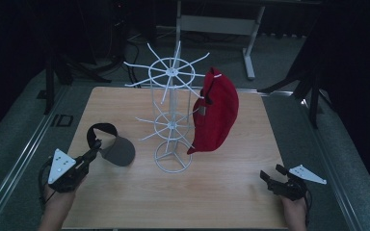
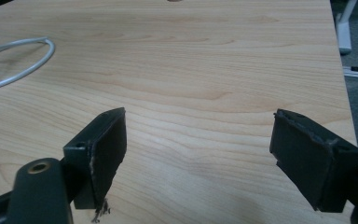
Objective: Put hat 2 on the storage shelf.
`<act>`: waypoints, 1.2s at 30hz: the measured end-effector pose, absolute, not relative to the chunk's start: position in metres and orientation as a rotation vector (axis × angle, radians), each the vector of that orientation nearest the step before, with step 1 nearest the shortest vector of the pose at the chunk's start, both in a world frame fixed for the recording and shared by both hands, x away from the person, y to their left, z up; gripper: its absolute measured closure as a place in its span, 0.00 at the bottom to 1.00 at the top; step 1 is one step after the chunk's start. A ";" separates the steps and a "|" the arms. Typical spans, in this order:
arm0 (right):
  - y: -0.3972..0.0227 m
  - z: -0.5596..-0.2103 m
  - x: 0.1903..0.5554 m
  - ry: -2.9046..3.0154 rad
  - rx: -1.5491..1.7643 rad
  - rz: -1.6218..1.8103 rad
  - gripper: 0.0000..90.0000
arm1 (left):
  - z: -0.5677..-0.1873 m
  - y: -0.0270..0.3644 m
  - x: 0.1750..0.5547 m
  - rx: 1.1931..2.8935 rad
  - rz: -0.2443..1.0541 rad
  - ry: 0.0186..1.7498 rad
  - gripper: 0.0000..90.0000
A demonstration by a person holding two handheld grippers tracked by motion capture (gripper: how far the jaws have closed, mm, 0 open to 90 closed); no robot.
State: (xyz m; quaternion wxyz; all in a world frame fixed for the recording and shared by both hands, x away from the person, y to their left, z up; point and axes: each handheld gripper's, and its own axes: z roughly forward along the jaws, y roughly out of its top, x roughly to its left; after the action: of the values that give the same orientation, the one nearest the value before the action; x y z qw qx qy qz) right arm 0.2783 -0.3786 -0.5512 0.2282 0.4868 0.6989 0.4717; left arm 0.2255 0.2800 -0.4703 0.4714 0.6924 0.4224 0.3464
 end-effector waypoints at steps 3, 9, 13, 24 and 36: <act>-0.380 -0.551 0.279 1.926 1.341 1.313 0.20 | -0.465 0.281 0.227 1.674 0.840 1.005 0.98; -0.381 -0.551 0.278 1.919 1.331 1.307 0.21 | -0.457 0.286 0.230 1.675 0.805 0.955 0.99; -0.380 -0.550 0.277 1.927 1.340 1.319 0.22 | -0.445 0.291 0.231 1.678 0.756 0.898 0.98; -0.383 -0.552 0.280 1.966 1.310 1.358 0.21 | -0.407 0.298 0.230 1.705 0.657 0.703 0.98; -0.380 -0.552 0.279 1.992 1.292 1.332 0.20 | -0.374 0.295 0.238 1.688 0.703 0.616 0.98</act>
State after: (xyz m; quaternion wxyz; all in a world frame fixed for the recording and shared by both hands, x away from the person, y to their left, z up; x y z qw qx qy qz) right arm 0.2792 -0.3798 -0.5521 0.2081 0.4644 0.7155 0.4786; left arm 0.2384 0.2945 -0.3739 0.5697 0.7190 0.2623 0.2994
